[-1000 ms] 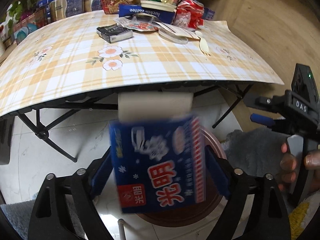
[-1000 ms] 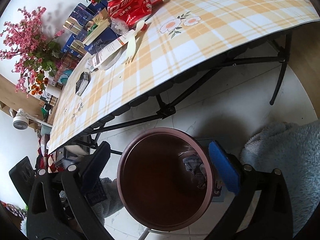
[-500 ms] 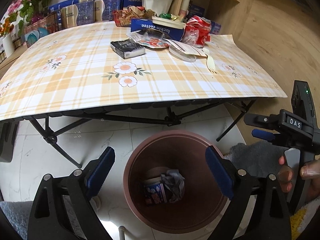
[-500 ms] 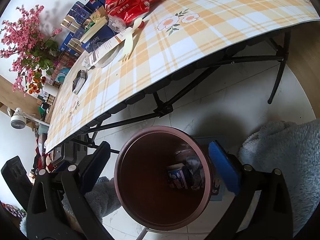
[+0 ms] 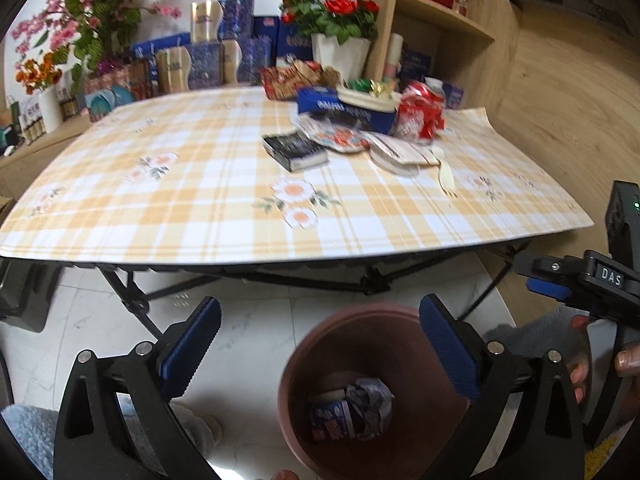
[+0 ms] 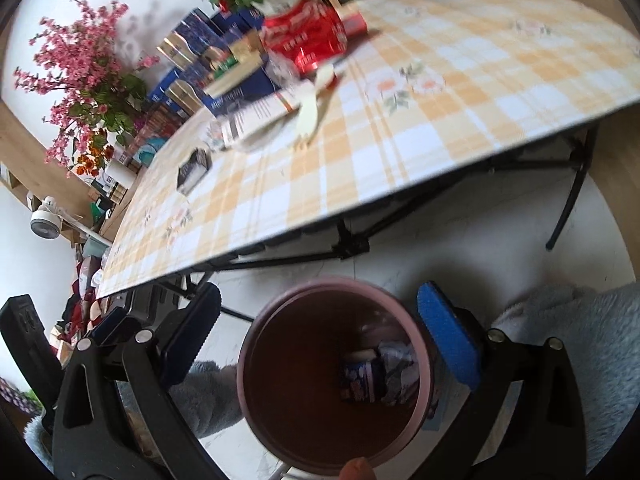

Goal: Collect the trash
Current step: 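Raise both open tools from the bin back toward the table, then grasp the green-gold wrapper with the right tool while the left tool grasps the black packet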

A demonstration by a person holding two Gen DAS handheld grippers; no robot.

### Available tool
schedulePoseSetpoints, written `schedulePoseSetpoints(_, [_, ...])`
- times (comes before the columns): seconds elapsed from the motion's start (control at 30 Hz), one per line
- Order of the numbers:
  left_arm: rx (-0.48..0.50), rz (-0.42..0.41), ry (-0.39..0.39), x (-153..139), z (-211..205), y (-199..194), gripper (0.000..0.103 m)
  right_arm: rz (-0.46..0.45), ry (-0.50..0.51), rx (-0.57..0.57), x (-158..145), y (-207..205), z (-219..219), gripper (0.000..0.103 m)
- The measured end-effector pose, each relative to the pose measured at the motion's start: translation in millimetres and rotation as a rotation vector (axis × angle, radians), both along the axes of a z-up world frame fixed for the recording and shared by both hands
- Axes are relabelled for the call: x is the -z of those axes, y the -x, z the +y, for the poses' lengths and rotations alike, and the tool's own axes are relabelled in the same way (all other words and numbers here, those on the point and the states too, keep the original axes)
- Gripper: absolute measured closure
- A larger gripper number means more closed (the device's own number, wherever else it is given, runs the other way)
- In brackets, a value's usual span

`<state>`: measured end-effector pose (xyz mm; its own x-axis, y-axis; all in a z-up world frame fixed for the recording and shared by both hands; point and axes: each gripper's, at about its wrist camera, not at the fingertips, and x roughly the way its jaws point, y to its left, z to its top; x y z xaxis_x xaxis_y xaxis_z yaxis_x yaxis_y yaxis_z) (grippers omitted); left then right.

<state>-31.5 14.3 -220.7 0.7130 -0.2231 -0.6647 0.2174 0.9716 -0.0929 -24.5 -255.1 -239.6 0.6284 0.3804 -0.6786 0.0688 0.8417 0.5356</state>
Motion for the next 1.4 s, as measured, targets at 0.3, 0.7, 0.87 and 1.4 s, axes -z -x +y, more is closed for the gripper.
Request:
schedulePoseSetpoints(0.3, [-0.104,-0.104,0.052,-18,28,2,0.006,-0.115,0.05,0.048,-21,1,-8,0.006])
schedulePoseSetpoints(0.7, [-0.195,-0.169,-0.005,-33,49,-10,0.006,-0.125,0.27,-0.067,-59,-60,4,0.006])
schedulePoseSetpoints(0.87, [-0.192,-0.156,0.027,-34,53,-20,0.006,-0.195,0.277,-0.046,-90,-100,3,0.006])
schedulePoseSetpoints(1.4, [-0.241,-0.114,-0.026,-19,54,-48,0.006,-0.177,0.225,-0.086,-111,-237,58,0.063])
